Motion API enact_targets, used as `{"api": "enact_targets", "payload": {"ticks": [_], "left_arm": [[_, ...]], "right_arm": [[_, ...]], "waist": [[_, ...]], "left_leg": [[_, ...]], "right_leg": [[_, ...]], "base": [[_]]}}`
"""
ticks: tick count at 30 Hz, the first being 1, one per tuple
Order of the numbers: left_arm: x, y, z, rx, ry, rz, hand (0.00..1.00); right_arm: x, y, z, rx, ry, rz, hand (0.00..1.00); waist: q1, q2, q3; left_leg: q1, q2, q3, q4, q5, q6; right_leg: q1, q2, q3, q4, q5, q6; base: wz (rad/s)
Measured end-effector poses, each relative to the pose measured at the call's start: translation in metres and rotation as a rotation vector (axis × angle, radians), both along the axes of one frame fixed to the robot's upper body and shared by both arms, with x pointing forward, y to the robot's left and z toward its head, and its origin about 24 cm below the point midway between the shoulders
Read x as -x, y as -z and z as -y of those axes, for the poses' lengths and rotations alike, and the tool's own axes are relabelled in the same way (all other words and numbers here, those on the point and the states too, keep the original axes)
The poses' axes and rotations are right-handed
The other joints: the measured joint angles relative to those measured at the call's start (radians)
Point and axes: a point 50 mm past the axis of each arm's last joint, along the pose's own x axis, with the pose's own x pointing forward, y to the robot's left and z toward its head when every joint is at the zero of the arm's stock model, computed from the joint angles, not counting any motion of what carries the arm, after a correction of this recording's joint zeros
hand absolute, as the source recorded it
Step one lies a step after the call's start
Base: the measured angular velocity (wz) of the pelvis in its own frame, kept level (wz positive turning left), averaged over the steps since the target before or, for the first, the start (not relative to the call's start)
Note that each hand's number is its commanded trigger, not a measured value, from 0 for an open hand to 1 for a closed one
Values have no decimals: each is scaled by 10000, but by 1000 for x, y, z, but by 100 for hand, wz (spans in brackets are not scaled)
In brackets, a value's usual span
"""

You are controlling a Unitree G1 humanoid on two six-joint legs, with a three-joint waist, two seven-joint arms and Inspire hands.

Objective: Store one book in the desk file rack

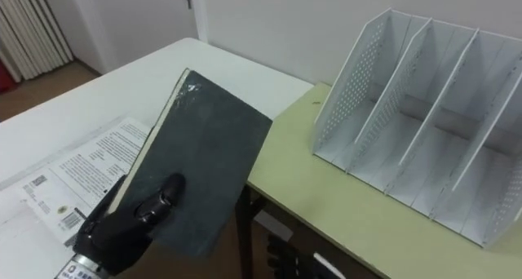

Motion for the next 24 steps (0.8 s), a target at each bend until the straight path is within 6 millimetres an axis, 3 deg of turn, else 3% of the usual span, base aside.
{"api": "enact_targets", "payload": {"ticks": [2, 10, 18, 24], "left_arm": [[1, -1, -4, 285, -19, 92, 100], [9, -2, -23, 737, -339, 311, 100], [11, 0, -25, 827, 95, 288, 100], [12, -1, -29, 822, 151, 309, 100]], "right_arm": [[-5, -11, 0, -862, 162, 461, 0], [-4, -39, 5, -3221, 213, 1534, 0], [-6, -56, 3, -3659, -485, 2150, 0], [-4, -59, 1, -4019, -941, 2301, 0]], "waist": [[19, -31, -52], [174, -1, -96], [298, 74, -147], [279, 9, -182]], "left_leg": [[-46, 17, -18, 0, -15, 17], [-68, 40, 7, 2, -31, 22], [-82, 40, 3, -10, -31, 22], [-27, 41, 14, -9, -31, 22]], "right_leg": [[-121, 19, 25, 45, -20, -5], [-99, 36, -20, -52, 41, -23], [-127, 38, 17, -46, 39, -23], [-85, 36, 42, -23, 38, -22]], "base": [[0], [0], [0], [0]]}}
